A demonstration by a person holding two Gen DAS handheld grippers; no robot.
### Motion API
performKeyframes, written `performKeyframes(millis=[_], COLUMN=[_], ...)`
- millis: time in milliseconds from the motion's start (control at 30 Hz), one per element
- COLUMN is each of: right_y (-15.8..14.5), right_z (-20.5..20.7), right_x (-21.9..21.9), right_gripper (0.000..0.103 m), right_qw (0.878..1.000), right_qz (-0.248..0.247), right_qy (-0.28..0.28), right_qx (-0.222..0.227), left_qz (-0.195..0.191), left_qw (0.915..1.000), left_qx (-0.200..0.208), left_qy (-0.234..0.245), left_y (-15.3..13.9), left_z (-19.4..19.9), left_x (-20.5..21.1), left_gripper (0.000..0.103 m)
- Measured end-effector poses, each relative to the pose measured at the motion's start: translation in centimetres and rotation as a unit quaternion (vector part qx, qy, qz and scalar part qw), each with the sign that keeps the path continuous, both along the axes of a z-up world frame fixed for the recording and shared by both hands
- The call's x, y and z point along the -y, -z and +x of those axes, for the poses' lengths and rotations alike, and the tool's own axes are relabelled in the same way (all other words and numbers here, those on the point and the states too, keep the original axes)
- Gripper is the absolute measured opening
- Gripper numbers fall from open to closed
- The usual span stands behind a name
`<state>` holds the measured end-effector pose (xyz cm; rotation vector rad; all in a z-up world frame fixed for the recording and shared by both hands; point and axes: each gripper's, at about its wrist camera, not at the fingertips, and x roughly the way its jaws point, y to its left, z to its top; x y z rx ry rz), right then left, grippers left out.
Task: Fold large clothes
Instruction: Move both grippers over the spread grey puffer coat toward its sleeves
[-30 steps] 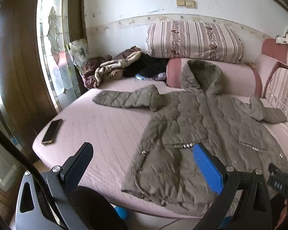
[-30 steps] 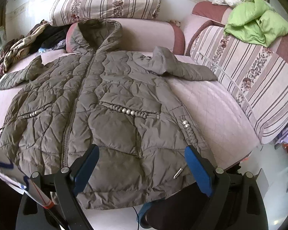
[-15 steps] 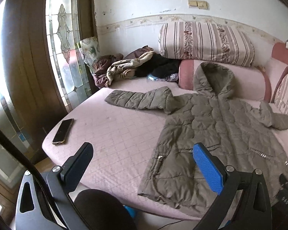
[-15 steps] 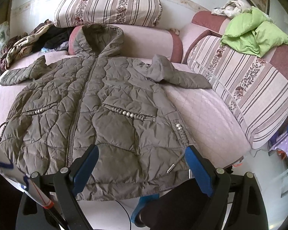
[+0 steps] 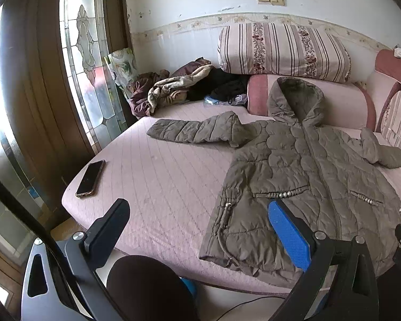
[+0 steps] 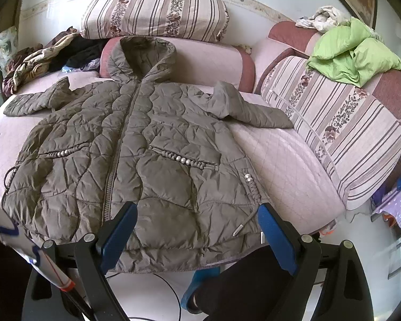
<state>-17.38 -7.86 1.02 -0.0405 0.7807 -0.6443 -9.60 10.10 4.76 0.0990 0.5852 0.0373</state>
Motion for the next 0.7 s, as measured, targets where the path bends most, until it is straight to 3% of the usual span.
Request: performKeyframes(millis=[700], right_y=[-1.3], right_z=[0.6], right_x=[-1.9], right_gripper=[0.094], right_qw=[1.000], right_qz=[-0.014], right_qy=[-0.016], right_qx=[0.001], left_qz=[-0.008], left_qw=[0.9992], left_qx=[0.008], left_qy=[-0.038], left_y=[-0.6], left_z=[-0.4], left_x=[-3.8], left_gripper=[0.103])
